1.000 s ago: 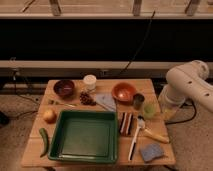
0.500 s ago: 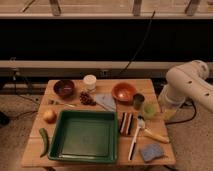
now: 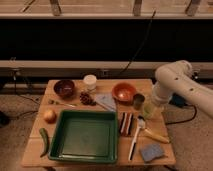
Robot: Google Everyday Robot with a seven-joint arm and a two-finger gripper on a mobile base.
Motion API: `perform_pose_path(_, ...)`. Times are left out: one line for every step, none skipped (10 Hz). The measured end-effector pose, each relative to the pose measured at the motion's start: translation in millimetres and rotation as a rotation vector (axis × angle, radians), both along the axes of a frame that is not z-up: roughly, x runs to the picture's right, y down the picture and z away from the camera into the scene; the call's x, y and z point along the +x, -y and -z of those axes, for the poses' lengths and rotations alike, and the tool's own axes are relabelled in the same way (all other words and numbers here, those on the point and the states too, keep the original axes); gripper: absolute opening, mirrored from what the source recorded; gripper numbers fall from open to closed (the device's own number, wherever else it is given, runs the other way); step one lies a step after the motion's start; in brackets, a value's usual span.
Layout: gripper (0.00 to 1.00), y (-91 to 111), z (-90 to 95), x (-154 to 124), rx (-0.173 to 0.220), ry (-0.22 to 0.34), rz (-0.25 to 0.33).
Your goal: Place eraser in tray
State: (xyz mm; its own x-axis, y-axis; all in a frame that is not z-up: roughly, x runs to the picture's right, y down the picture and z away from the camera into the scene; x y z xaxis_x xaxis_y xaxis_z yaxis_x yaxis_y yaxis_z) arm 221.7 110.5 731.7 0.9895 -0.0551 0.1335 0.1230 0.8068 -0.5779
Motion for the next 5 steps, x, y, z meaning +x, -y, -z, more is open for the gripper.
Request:
perform_pose_path(0.65,-4.6,-9.4,-19.6,-0.01,0.041,0.024)
perform_pose_path(0.65,-7.9,-15.6,-35.3,-0.017,0.076,0.045)
perform_pose_path(0.65,-15.3,-21.9,-48.7,-0.025,0.123,0.073)
perform_pose_path(0.65,-22.3,-26.0,-57.7,-0.03,0.165,0.088)
perform_pose_path(0.65,-27.5,-30.2,-65.3,-0.033,0.196,0.101)
